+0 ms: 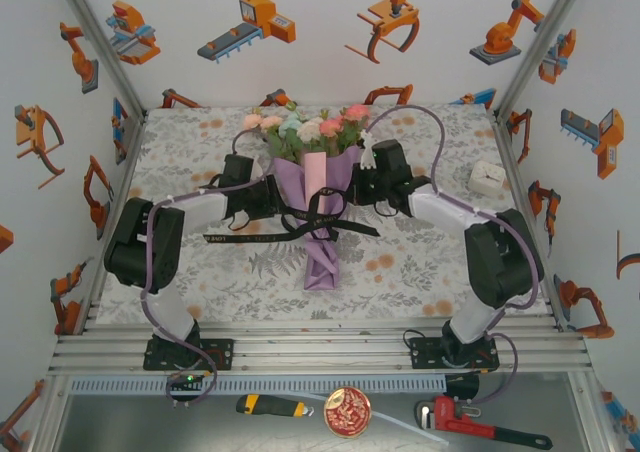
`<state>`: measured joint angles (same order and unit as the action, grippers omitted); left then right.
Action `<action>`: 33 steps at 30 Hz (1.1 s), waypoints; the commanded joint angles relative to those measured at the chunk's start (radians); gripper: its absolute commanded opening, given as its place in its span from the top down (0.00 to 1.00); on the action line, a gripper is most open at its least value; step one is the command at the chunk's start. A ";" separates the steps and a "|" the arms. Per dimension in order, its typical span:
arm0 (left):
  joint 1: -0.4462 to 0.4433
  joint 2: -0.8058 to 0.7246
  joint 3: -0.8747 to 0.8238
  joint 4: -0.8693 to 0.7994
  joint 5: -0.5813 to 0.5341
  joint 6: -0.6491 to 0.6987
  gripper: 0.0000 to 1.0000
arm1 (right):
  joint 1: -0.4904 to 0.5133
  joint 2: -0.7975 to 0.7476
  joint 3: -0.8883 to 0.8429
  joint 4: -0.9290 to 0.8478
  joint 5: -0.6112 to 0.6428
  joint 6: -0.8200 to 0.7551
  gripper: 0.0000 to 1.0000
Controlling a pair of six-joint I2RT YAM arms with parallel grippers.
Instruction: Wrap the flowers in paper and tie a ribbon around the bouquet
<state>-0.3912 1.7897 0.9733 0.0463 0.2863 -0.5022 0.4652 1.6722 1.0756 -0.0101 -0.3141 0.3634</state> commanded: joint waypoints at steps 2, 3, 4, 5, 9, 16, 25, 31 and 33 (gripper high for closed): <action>0.003 0.041 0.012 0.032 0.084 -0.030 0.61 | -0.002 -0.058 0.012 0.007 -0.026 0.001 0.99; 0.003 0.040 0.013 0.026 0.086 -0.024 0.64 | -0.001 -0.065 0.015 0.002 -0.029 0.005 0.99; 0.003 0.038 0.012 0.019 0.087 -0.020 0.68 | -0.002 -0.073 0.018 0.001 -0.034 0.010 0.99; 0.003 0.035 0.014 0.010 0.089 -0.010 0.72 | -0.002 -0.080 0.022 0.000 -0.037 0.016 1.00; 0.003 0.004 0.015 -0.026 0.090 0.012 0.94 | 0.014 -0.101 0.047 0.000 -0.052 0.044 1.00; 0.003 -0.180 -0.015 -0.094 0.071 -0.011 1.00 | 0.119 -0.056 0.207 -0.089 -0.017 0.016 1.00; 0.005 -0.355 -0.043 -0.293 0.043 -0.130 1.00 | 0.170 0.256 0.510 -0.203 0.068 0.010 0.94; 0.004 -0.349 0.017 -0.338 0.168 -0.347 1.00 | 0.174 0.323 0.617 -0.278 0.033 -0.003 0.65; 0.003 -0.352 0.029 -0.336 0.175 -0.434 1.00 | 0.173 0.268 0.583 -0.278 0.066 -0.030 0.57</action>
<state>-0.3912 1.4445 0.9527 -0.2535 0.4023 -0.7773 0.6373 2.0415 1.6405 -0.2676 -0.2745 0.3676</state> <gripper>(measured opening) 0.008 0.409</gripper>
